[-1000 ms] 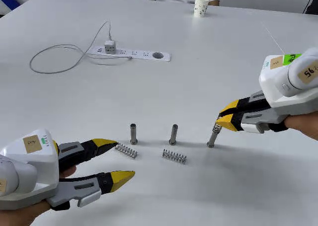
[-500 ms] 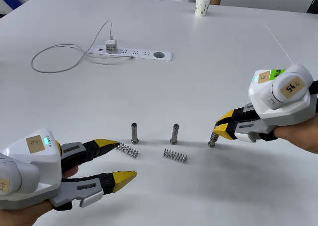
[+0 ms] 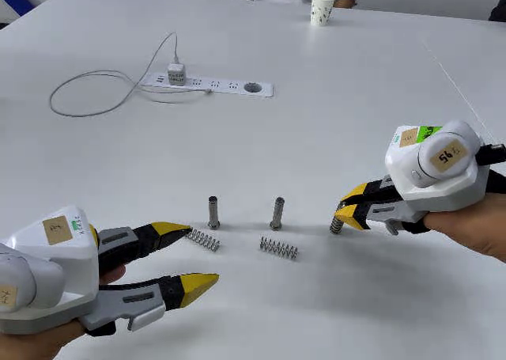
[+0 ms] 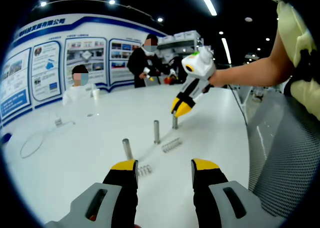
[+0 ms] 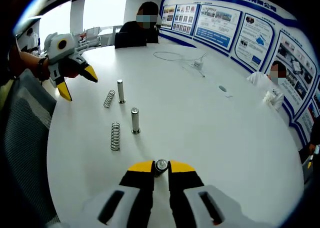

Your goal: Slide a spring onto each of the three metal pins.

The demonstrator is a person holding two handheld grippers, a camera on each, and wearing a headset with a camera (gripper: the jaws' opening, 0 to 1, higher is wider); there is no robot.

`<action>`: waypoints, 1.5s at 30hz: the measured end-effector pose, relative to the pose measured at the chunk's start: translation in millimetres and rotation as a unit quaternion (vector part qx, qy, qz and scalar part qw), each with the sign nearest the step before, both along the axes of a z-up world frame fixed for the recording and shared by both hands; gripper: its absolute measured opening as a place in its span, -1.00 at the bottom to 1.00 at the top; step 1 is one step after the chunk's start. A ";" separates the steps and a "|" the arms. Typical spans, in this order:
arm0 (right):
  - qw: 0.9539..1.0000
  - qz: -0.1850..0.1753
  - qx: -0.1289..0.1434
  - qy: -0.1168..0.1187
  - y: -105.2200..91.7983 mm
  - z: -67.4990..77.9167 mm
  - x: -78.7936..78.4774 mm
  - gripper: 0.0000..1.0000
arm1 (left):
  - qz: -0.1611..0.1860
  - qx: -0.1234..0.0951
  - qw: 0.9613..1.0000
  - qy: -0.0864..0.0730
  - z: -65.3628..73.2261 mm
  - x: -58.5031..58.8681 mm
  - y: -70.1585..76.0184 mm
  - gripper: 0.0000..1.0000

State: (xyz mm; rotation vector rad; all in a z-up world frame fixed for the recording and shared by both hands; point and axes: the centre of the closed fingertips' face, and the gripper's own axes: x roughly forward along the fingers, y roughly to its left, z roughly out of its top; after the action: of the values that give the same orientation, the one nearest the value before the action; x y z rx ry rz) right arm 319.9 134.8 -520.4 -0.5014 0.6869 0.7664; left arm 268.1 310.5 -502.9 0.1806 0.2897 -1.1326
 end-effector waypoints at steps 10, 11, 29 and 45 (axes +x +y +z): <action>1.000 -0.005 0.002 0.006 -2.9 -3.5 -2.1 -0.66 | 0.003 0.000 1.000 0.001 -0.4 -0.5 2.4 -0.12; 1.000 -0.007 0.002 0.004 -3.8 -2.5 -2.0 -0.64 | 0.003 0.000 1.000 0.001 -0.4 -0.6 3.1 -0.12; 0.999 -0.011 0.036 -0.035 5.4 40.9 -11.3 -0.52 | 0.001 0.000 1.000 -0.003 2.7 -2.8 2.4 -0.12; 0.998 0.034 0.048 -0.031 44.2 43.0 -29.0 -0.52 | 0.003 -0.001 1.000 -0.009 6.2 -3.2 1.3 -0.12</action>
State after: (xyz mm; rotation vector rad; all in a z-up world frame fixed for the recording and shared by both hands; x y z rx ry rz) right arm 290.9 179.0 -477.4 -0.4619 0.5744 0.8404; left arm 264.9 311.8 -496.7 0.1878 0.2721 -1.1255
